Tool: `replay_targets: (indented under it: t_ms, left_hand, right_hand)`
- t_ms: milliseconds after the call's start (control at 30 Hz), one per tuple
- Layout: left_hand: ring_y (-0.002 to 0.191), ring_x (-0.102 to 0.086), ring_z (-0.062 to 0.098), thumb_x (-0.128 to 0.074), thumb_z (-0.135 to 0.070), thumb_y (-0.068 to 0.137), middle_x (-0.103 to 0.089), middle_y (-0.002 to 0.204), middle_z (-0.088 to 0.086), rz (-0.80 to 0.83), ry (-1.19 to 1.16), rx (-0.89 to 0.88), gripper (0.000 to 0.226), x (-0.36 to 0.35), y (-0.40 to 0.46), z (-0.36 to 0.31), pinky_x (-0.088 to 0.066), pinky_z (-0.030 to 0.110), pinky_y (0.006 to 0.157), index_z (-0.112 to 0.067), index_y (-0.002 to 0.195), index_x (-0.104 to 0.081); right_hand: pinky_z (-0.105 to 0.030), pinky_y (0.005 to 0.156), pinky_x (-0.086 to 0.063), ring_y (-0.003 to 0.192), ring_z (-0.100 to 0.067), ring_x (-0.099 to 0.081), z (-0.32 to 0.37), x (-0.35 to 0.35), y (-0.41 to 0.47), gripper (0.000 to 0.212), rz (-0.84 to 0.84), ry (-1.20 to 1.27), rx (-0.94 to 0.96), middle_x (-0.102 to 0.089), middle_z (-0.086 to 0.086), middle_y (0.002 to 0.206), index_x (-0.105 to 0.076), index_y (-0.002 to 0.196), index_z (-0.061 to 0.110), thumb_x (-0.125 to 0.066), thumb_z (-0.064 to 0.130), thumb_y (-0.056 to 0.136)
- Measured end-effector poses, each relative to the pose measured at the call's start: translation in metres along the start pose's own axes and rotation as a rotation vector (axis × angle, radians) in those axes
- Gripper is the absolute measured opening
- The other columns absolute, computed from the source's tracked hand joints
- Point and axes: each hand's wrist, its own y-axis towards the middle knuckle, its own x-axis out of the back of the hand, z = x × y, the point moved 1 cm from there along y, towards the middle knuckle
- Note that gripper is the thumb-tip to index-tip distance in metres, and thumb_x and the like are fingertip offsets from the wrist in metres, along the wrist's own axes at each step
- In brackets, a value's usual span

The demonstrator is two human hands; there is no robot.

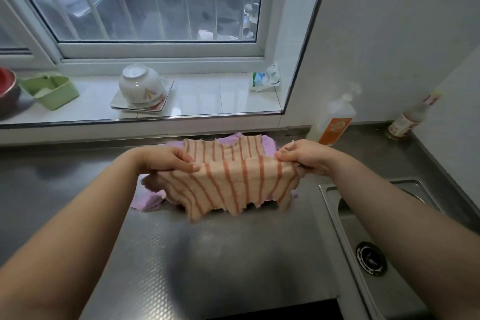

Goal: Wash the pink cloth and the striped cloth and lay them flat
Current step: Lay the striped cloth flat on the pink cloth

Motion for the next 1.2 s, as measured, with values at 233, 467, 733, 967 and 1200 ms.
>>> replay_targets:
  t_ms: [233, 467, 733, 967, 1200]
  left_hand:
    - [0.060, -0.059, 0.010, -0.071, -0.050, 0.080, -0.061, 0.069, -0.005, -0.732, 0.050, -0.257, 0.028, 0.046, 0.020, -0.036, -0.049, 0.025, 0.053, -0.022, 0.080, -0.070]
    - [0.079, -0.059, 0.022, -0.059, -0.043, 0.088, -0.061, 0.082, -0.003, -1.014, 0.645, -0.476, 0.026, 0.052, 0.033, -0.016, -0.045, 0.033, 0.061, -0.021, 0.085, -0.072]
    - [0.115, -0.049, 0.026, -0.055, -0.032, 0.091, -0.055, 0.117, 0.002, -0.505, 0.738, -0.115, 0.025, -0.037, 0.087, 0.091, -0.046, 0.035, 0.085, -0.024, 0.112, -0.066]
    - [0.104, -0.055, 0.018, -0.052, -0.042, 0.093, -0.056, 0.113, -0.006, -0.686, 0.619, -0.086, 0.024, -0.067, 0.088, 0.110, -0.049, 0.032, 0.076, -0.029, 0.111, -0.064]
    - [0.093, -0.060, 0.034, -0.074, -0.045, 0.074, -0.064, 0.103, 0.010, -0.835, 0.792, 0.146, 0.037, -0.081, 0.090, 0.098, -0.046, 0.052, 0.085, -0.022, 0.102, -0.067]
  right_hand:
    - [-0.022, 0.063, -0.046, 0.051, 0.007, -0.056, 0.049, 0.000, 0.051, 0.013, -0.465, 0.145, 0.379, -0.062, 0.002, 0.072, -0.063, 0.080, 0.017, -0.061, 0.018, 0.092]
    - [-0.019, 0.069, -0.051, 0.082, -0.015, -0.061, 0.047, -0.013, 0.064, 0.011, -0.438, 0.039, 0.513, -0.064, -0.001, 0.088, -0.064, 0.095, 0.008, -0.063, 0.019, 0.091]
    - [-0.031, 0.077, -0.038, 0.108, -0.027, -0.054, -0.069, -0.076, 0.101, 0.024, -0.123, -0.855, 0.276, -0.057, -0.006, 0.124, -0.056, 0.115, 0.020, -0.047, 0.027, 0.095]
    - [-0.034, 0.084, -0.037, 0.110, -0.024, -0.052, -0.108, -0.091, 0.100, 0.019, -0.218, -0.845, 0.328, -0.059, -0.002, 0.117, -0.058, 0.109, 0.022, -0.049, 0.025, 0.093]
    - [-0.038, 0.094, -0.037, 0.120, -0.028, -0.044, -0.106, -0.100, 0.097, 0.051, -0.122, -1.021, 0.332, -0.049, -0.006, 0.125, -0.035, 0.142, 0.036, -0.048, 0.037, 0.092]
